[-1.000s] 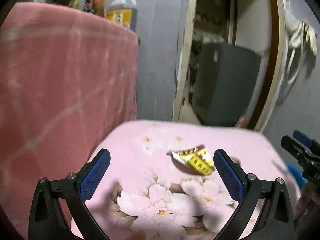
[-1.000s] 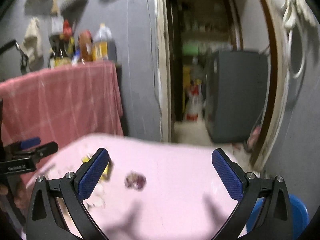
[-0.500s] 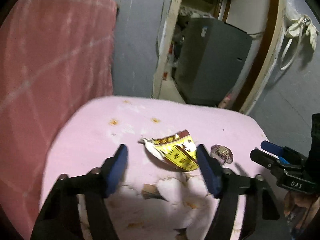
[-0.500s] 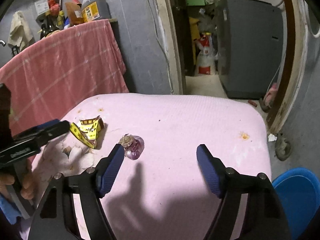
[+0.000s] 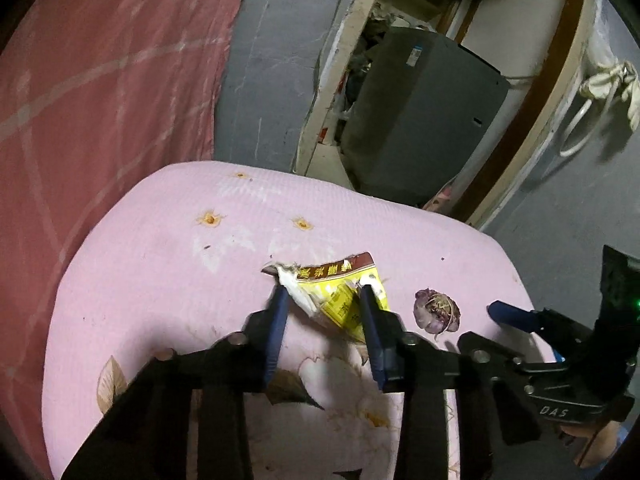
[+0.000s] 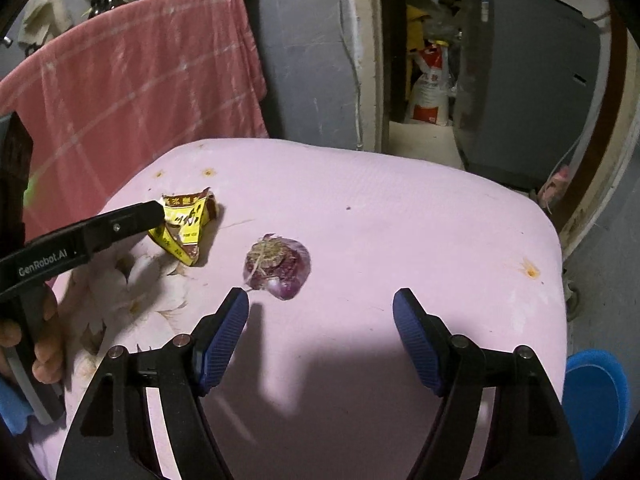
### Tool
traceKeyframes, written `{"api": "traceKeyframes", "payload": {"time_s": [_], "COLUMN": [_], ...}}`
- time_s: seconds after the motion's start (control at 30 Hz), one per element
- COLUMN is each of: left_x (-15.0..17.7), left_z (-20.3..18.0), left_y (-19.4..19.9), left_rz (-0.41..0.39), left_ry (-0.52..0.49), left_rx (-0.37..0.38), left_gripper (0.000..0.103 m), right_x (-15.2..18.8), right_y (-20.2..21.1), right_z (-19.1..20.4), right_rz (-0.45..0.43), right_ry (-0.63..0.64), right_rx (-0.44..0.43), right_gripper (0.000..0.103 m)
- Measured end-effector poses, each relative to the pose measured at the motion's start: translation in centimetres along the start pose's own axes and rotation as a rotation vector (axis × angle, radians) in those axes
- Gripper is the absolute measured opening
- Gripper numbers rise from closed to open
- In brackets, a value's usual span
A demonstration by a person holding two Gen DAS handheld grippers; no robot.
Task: Collect trash
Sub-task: 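Grasp the yellow wrapper with the left tool while the right tool grasps the purple onion skin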
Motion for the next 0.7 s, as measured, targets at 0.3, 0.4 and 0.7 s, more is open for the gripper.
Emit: {"api": "traceKeyframes", "payload": {"time_s": [0.3, 0.4, 0.7], "left_x": [1.0, 0.8, -1.1], "left_z": [-0.2, -0.2, 0.0], "left_y": [-0.8, -0.4, 0.7], "left_rz": [0.078, 0.070, 0.003], "left_ry": [0.021, 0.034, 0.058], "left_rx": [0.013, 0.040, 0.089], "left_gripper": [0.007, 0.007, 0.038], "right_x": [-0.3, -0.6, -0.9], "right_y": [-1.4, -1.5, -2.5], "right_z": [2.1, 2.2, 2.6], "right_rz": [0.047, 0.041, 0.062], "right_ry": [0.087, 0.095, 0.106], "right_rx": [-0.027, -0.028, -0.058], "right_gripper": [0.074, 0.074, 0.037]}}
Point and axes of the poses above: each gripper's, at about its wrist camera, not at the fingertips, and y roughly against the way its jaws point, z to its left, x to its underside, the point moved 8 cm from there along -y, roughly the way its jaws point, and after that the axes turned 6 degrees about -y, right-handed, at the moved point
